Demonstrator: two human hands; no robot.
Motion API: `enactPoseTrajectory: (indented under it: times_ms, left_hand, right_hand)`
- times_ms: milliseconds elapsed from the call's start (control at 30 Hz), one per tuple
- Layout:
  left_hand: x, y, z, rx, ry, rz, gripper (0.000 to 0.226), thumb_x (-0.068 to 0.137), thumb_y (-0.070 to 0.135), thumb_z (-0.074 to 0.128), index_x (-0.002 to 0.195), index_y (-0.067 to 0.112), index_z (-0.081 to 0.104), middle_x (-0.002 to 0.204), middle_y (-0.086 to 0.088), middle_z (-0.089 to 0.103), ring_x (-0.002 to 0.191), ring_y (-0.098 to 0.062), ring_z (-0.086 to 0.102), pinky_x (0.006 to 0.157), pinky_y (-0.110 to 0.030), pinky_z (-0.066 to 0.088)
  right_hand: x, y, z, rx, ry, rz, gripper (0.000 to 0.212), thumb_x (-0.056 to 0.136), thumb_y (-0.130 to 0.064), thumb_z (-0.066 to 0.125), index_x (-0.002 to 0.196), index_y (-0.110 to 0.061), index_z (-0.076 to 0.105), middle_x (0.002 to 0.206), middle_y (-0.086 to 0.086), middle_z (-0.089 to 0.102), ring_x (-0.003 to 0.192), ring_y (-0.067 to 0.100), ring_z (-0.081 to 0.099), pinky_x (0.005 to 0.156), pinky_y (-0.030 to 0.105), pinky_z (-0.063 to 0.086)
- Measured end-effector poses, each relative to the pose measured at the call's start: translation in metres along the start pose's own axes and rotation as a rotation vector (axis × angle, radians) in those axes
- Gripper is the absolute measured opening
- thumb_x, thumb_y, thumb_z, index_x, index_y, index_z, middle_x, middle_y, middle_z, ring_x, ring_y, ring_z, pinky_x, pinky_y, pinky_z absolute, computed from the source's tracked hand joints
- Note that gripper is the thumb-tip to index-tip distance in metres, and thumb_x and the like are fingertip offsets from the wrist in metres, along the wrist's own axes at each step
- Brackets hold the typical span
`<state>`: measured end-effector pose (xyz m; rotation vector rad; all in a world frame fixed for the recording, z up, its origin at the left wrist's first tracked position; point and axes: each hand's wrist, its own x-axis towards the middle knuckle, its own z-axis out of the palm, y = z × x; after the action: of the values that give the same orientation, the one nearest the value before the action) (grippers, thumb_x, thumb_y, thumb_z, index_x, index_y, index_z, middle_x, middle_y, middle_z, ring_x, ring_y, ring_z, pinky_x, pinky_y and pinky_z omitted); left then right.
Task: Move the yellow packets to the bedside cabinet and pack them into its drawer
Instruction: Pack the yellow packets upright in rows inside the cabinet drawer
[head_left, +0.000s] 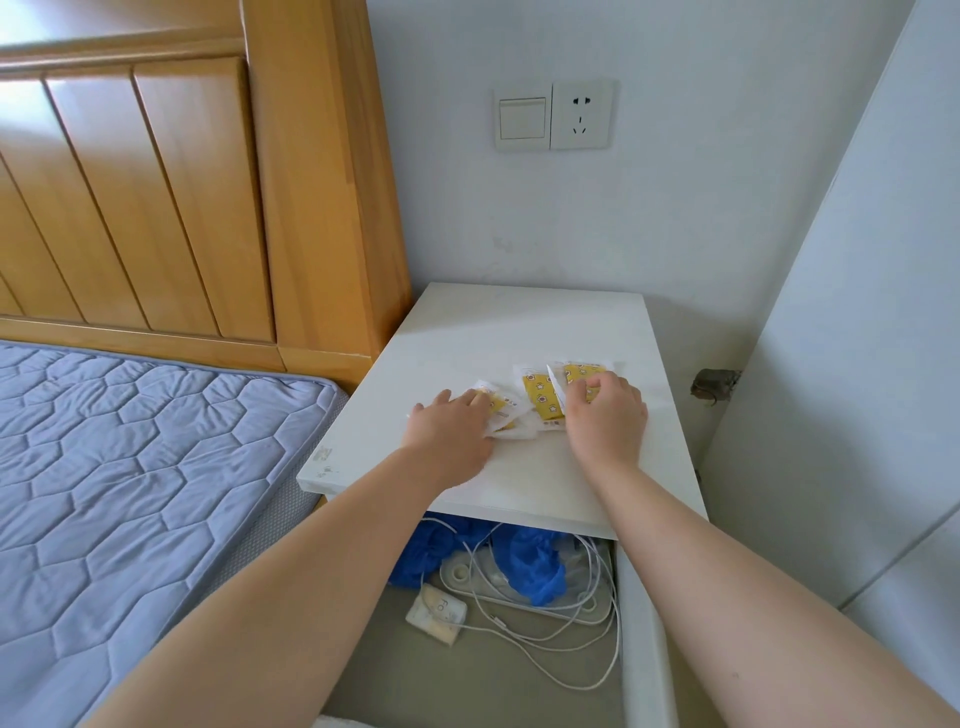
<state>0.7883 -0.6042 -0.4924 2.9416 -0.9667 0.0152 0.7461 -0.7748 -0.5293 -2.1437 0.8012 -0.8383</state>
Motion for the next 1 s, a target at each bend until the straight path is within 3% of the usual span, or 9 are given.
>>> enactPoseTrajectory:
  times_ms: [100,333,633,900,1000]
  left_hand:
    - [-0.005,-0.006,0.001,0.038,0.105,-0.002,0.038,0.091,0.008,0.044,0.128,0.017,0.041,0.118,0.001,0.052,0.107,-0.021,0.047,0.082,-0.030,0.037]
    - [-0.010,-0.017,0.025,-0.323,0.275,-0.095,0.045,0.089,0.005,0.041,0.132,0.016,0.045,0.127,0.002,0.052,0.123,-0.020,0.042,0.103,-0.034,0.028]
    - [-0.011,-0.020,0.029,-0.380,0.349,-0.224,0.040,0.087,0.004,0.043,0.123,0.020,0.050,0.123,0.001,0.057,0.110,-0.022,0.051,0.093,-0.032,0.037]
    - [-0.016,-0.020,0.026,-0.398,0.345,-0.178,0.045,0.089,0.010,0.047,0.131,0.024,0.053,0.132,0.006,0.055,0.120,-0.018,0.048,0.089,-0.027,0.036]
    - [-0.017,-0.020,0.025,-0.396,0.344,-0.166,0.044,0.091,0.015,0.049,0.133,0.025,0.054,0.136,0.008,0.053,0.126,-0.015,0.045,0.094,-0.026,0.035]
  right_hand:
    - [0.000,-0.001,-0.001,-0.014,0.001,-0.011,0.023,0.091,-0.025,0.045,0.097,-0.011,0.062,0.103,0.004,0.064,0.106,0.024,0.050,0.102,0.043,0.033]
    - [-0.004,-0.002,0.004,-0.129,-0.050,-0.121,0.031,0.090,-0.034,0.051,0.107,-0.009,0.060,0.111,0.006,0.063,0.108,0.028,0.053,0.108,0.050,0.027]
    - [-0.006,-0.010,0.007,-0.552,-0.306,-0.265,0.070,0.072,-0.073,0.052,0.120,-0.023,0.048,0.130,0.001,0.045,0.129,0.026,0.034,0.111,0.056,0.016]
    - [-0.014,-0.008,0.001,-0.608,-0.284,-0.395,0.046,0.080,-0.053,0.051,0.108,-0.017,0.060,0.116,0.004,0.053,0.117,0.028,0.042,0.111,0.048,0.022]
    - [-0.027,-0.008,-0.007,-0.587,-0.280,-0.500,0.055,0.076,-0.056,0.036,0.100,-0.016,0.066,0.102,0.003,0.055,0.104,0.027,0.048,0.102,0.044,0.034]
